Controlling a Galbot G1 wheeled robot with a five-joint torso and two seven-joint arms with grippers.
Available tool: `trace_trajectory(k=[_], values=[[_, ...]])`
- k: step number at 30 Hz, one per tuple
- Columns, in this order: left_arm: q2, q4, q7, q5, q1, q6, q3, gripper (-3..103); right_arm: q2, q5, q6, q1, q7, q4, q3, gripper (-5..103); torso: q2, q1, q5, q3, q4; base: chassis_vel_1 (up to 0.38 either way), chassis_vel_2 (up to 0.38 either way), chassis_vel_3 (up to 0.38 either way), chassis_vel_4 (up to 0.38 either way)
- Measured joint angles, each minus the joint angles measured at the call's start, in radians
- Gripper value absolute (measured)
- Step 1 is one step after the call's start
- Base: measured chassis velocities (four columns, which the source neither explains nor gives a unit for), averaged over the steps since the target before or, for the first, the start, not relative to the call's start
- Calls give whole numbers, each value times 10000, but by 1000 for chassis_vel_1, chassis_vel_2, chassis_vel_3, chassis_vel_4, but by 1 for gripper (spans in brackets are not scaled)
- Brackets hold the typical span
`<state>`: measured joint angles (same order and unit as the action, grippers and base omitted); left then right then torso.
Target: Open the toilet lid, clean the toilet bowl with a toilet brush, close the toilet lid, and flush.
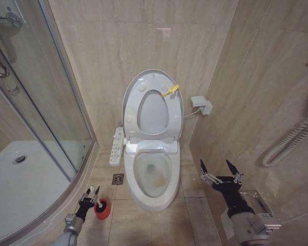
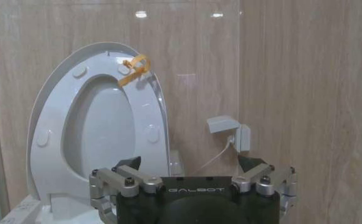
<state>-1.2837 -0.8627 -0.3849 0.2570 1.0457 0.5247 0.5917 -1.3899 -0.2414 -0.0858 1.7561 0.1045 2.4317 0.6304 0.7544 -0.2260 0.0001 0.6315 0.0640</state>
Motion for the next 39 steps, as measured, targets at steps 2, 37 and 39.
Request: trace_trajectory(k=[2, 37, 39], values=[[2, 2, 8, 1, 13, 3, 12, 47, 0, 0, 0, 0, 0, 0, 0, 100, 0, 0, 0, 0, 0, 0, 0, 0, 0], [104, -3798, 404, 715, 2568, 136, 744, 19, 0, 0, 0, 0, 0, 0, 0, 100, 0, 0, -1, 0, 0, 0, 0, 0, 0], [89, -4717, 402, 984, 3023, 132, 859, 19, 0, 0, 0, 0, 0, 0, 0, 100, 0, 0, -1, 0, 0, 0, 0, 0, 0]])
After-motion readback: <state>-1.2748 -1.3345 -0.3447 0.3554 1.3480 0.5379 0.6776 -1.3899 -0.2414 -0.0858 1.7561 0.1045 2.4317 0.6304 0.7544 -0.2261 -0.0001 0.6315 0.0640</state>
